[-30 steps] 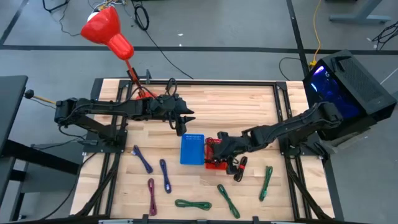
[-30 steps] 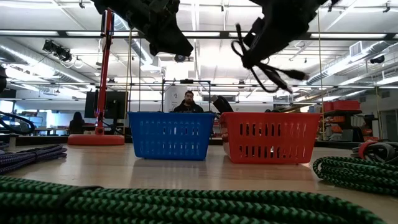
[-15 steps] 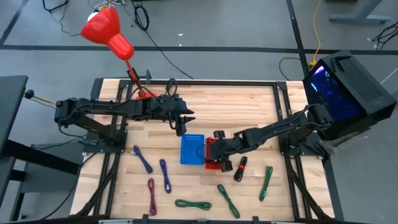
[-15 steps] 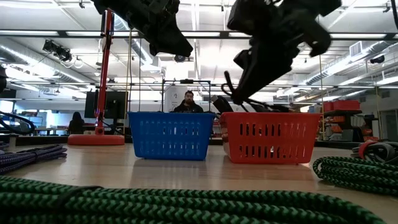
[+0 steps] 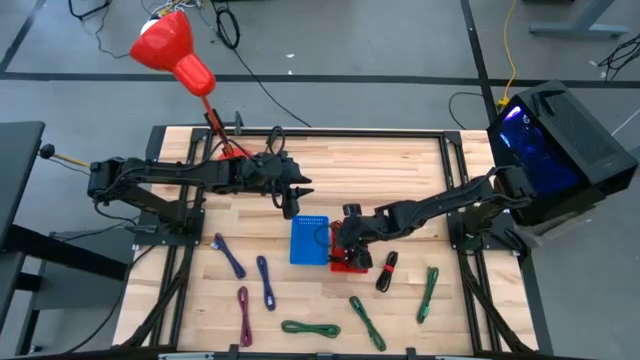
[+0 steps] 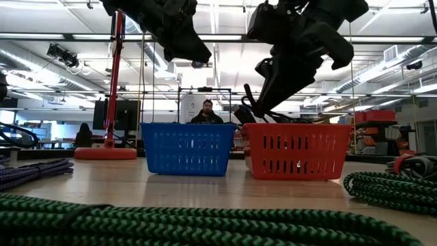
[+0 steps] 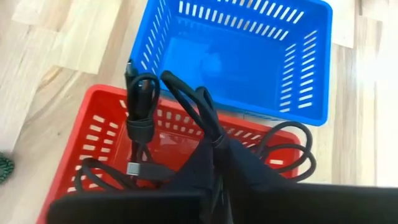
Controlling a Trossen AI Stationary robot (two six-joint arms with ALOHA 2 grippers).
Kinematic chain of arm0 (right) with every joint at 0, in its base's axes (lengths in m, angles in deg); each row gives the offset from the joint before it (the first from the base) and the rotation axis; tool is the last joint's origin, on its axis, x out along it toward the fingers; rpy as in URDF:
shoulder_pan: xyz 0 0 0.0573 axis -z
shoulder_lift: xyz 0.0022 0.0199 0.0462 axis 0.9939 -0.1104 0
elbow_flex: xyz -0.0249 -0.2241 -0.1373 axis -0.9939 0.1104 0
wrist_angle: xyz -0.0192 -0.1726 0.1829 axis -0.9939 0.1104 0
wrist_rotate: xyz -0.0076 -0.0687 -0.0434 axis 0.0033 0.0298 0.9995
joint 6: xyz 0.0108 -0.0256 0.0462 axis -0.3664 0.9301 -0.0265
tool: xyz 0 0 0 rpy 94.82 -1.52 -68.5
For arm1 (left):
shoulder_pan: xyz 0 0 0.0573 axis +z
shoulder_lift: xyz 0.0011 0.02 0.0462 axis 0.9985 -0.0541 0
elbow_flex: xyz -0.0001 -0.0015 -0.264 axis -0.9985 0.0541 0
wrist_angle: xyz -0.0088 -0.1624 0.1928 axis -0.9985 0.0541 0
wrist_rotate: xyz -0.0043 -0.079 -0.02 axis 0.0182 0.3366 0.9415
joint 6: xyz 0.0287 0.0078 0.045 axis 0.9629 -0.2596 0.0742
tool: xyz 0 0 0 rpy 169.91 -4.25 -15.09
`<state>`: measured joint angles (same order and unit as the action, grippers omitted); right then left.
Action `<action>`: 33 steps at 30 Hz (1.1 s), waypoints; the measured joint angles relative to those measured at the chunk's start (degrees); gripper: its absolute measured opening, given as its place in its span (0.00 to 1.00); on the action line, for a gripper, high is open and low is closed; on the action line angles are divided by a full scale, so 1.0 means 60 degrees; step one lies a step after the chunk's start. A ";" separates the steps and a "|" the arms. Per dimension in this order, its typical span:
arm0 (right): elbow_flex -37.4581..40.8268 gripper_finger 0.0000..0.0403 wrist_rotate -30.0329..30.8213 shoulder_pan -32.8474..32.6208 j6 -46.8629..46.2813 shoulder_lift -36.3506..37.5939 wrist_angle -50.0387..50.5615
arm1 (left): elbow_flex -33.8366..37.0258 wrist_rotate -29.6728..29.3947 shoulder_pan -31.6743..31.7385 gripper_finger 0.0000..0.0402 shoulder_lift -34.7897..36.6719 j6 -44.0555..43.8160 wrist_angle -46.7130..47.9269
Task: Pick & Place USB Port
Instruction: Put the black charger cable into the red bin
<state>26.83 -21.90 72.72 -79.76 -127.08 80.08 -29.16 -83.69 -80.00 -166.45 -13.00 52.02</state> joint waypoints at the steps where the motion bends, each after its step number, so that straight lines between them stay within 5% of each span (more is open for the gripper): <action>1: 0.0000 0.08 -0.0005 -0.0003 -0.0014 0.0000 -0.0002 | 0.0004 -0.0003 0.0004 0.31 0.0000 -0.0002 0.0011; 13: 0.0000 0.37 0.0119 0.0015 -0.0087 0.0000 0.0085 | 0.0007 -0.0003 0.0000 0.31 0.0000 -0.0002 0.0082; 23: 0.0000 0.37 0.1096 0.0135 0.0703 0.0220 0.0034 | 0.0007 -0.0003 0.0004 0.31 0.0000 -0.0071 0.0085; 33: -0.0004 0.34 0.0208 0.0130 -0.0873 0.1210 0.2064 | 0.0007 -0.0003 -0.0004 0.31 0.0000 -0.0174 0.0141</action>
<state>26.81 -20.65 73.50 -85.00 -119.82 92.47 -29.12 -83.70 -80.02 -166.45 -14.04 52.86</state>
